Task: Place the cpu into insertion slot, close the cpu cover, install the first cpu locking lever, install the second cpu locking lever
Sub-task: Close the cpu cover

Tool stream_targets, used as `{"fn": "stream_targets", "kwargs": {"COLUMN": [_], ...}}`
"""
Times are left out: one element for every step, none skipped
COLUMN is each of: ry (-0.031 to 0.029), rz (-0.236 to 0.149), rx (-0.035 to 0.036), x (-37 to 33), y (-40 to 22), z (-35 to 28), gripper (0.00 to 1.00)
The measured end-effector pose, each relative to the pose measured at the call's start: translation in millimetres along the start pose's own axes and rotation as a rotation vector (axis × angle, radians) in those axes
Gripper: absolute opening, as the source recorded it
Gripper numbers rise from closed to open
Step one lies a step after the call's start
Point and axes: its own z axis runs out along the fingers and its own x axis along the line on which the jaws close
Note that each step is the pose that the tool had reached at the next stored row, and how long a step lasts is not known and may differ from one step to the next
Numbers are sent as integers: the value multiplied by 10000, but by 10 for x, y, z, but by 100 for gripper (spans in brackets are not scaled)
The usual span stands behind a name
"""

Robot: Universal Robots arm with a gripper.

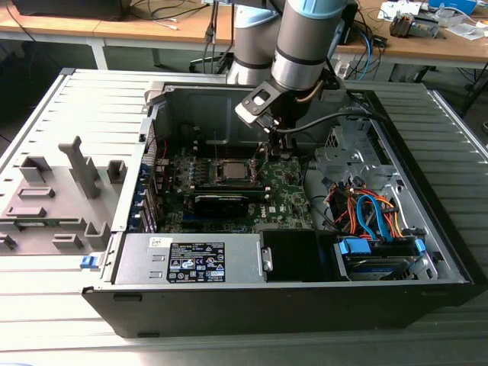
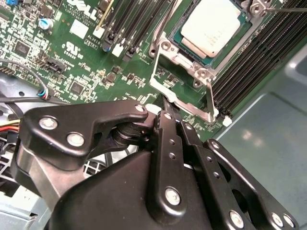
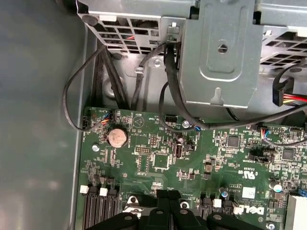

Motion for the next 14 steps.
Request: {"fn": "stream_targets", "kwargs": {"ry": [0,0,0,0,0,0,0,0,0,0,0,0,0,0], "rz": [0,0,0,-1,-2,-1,0,0,0,1,0,0,0,-1], "rx": [0,0,0,-1,0,0,0,0,-1,0,0,0,0,0], "x": [1,2,3,5,6,7,9,10,11,12,13,13,14,15], "y": [-13,-20,-30,-49,-60,-75,-96,-105,-117,-125,-130,-137,-145,-157], "z": [1,2,3,4,4,5,6,6,7,7,8,8,8,9], "gripper": [11,11,11,11,11,11,11,11,11,11,11,11,11,11]}}
